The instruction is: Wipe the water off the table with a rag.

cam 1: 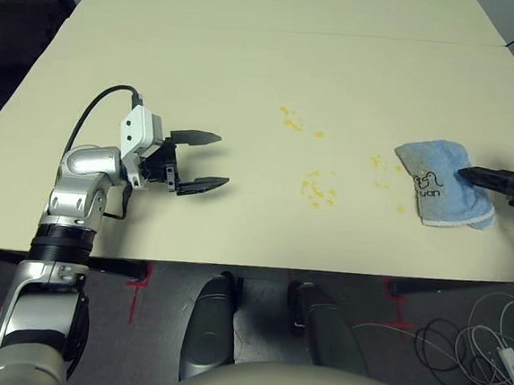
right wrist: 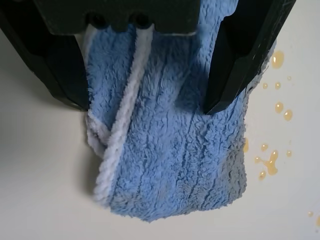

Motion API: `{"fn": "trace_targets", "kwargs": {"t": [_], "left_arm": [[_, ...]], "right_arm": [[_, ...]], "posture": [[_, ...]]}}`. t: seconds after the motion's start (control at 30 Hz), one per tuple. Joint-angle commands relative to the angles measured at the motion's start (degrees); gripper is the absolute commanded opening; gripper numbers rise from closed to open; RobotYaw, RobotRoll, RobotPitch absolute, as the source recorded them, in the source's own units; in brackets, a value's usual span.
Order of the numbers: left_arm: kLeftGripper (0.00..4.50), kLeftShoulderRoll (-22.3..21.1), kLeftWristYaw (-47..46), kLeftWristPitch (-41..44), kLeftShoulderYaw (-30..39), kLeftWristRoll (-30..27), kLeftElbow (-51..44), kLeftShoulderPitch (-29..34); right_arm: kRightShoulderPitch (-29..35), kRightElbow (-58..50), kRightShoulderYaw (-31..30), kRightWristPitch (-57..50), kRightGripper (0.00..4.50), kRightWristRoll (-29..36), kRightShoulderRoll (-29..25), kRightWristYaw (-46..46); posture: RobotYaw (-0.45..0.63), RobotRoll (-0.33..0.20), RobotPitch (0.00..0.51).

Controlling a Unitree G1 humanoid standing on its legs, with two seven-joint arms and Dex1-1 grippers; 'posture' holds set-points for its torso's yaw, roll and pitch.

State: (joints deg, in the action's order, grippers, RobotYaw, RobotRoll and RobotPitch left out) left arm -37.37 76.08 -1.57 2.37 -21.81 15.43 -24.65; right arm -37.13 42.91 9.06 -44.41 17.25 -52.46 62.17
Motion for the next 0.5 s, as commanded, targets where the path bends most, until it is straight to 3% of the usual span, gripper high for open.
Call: {"fn": "trace_targets", "kwargs": {"t": [0.03, 0.37, 0.5], "left_arm": [[4.5, -0.42, -0.13, 0.67, -0.55, 0.3, -1.63, 0.71], [4.5, -0.82, -0.82, 1.37, -0.34, 0.2, -2.86, 1.53], [4.5, -0.78, -0.98, 1.37, -0.41, 0.21, -2.96, 1.5]], "right_arm": [[0.85, 1.29, -1.46, 0.21, 4.45, -0.88, 2.54, -0.86], [1.47, -1.39, -2.56, -0.17, 4.45, -1.27, 8.56, -2.34], [1.69, -1.51, -2.71, 0.39, 3.54, -2.02, 9.24, -3.18]], "posture": [[0.15, 0.0, 0.247], [0.15, 0.0, 0.251], [0.15, 0.0, 0.25]]}}
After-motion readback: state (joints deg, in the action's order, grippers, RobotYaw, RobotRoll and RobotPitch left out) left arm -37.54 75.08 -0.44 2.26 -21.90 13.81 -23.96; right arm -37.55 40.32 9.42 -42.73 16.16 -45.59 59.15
